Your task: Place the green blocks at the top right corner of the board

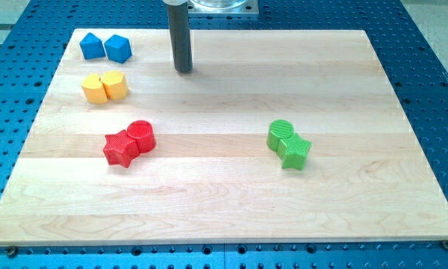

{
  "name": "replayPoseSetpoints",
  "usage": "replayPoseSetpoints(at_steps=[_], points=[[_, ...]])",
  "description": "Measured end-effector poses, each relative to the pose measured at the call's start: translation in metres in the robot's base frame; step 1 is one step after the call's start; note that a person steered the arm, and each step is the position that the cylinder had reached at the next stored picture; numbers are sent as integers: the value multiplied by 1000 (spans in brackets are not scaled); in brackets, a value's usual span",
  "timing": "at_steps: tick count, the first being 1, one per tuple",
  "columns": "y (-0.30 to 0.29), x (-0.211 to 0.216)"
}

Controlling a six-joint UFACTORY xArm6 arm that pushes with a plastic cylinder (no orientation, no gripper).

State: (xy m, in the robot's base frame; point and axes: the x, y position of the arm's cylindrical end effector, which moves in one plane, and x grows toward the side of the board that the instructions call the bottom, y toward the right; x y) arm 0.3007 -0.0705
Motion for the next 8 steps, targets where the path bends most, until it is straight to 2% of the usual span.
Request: replayPoseSetpoints(at_steps=[2, 3, 5, 6, 7, 8], points=[[-10, 14], [-11, 55], [49, 124], [54, 195], [104, 259], [147, 261]])
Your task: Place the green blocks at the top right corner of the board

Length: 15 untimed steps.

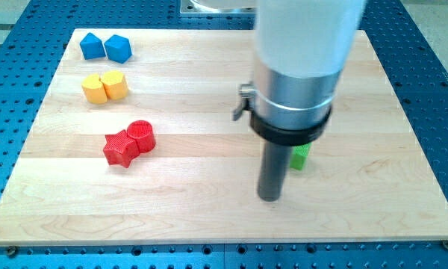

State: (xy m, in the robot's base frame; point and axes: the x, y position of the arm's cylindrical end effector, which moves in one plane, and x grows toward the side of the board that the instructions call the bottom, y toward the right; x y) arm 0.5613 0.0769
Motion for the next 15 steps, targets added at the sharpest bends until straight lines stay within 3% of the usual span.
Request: replayPoseSetpoints(at_steps=[3, 7, 9, 10, 11, 12, 13, 14, 15], points=[[24, -122], [-9, -118], [16, -207], [77, -233], [87, -215], [89, -223], [110, -267], [119, -251], [126, -150]])
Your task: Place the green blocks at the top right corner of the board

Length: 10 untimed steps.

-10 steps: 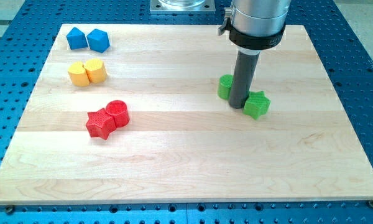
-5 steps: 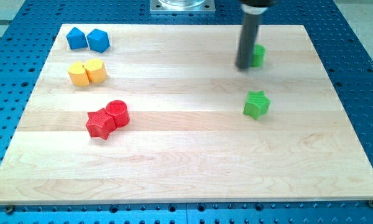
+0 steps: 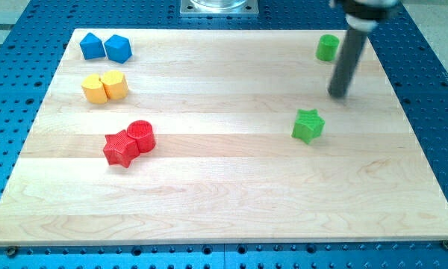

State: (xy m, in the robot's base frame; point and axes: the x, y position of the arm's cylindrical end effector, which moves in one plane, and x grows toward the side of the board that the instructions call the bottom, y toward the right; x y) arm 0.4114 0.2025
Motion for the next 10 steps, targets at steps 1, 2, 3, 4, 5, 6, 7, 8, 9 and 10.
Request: replayPoseSetpoints(at_steps=[1, 2, 3, 4, 5, 6, 7, 8, 9, 10], points=[[-20, 85], [-66, 78], [-43, 21], [-31, 25], [-32, 75], [-56, 24], [-46, -17], [-51, 59], [-88, 19], [-62, -44]])
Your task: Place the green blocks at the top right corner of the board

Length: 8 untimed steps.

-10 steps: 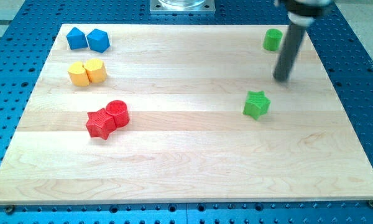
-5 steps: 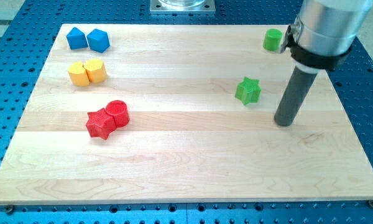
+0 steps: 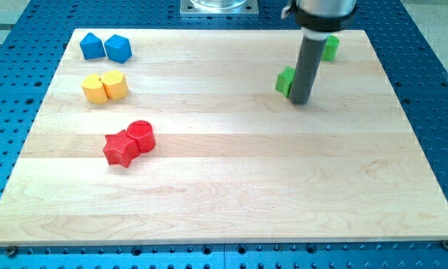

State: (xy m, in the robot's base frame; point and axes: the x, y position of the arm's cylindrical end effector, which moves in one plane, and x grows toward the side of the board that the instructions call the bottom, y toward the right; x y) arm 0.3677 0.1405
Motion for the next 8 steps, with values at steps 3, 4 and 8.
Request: replayPoseSetpoints(at_steps=[3, 4, 8], points=[[35, -54], [32, -4], [-66, -51]])
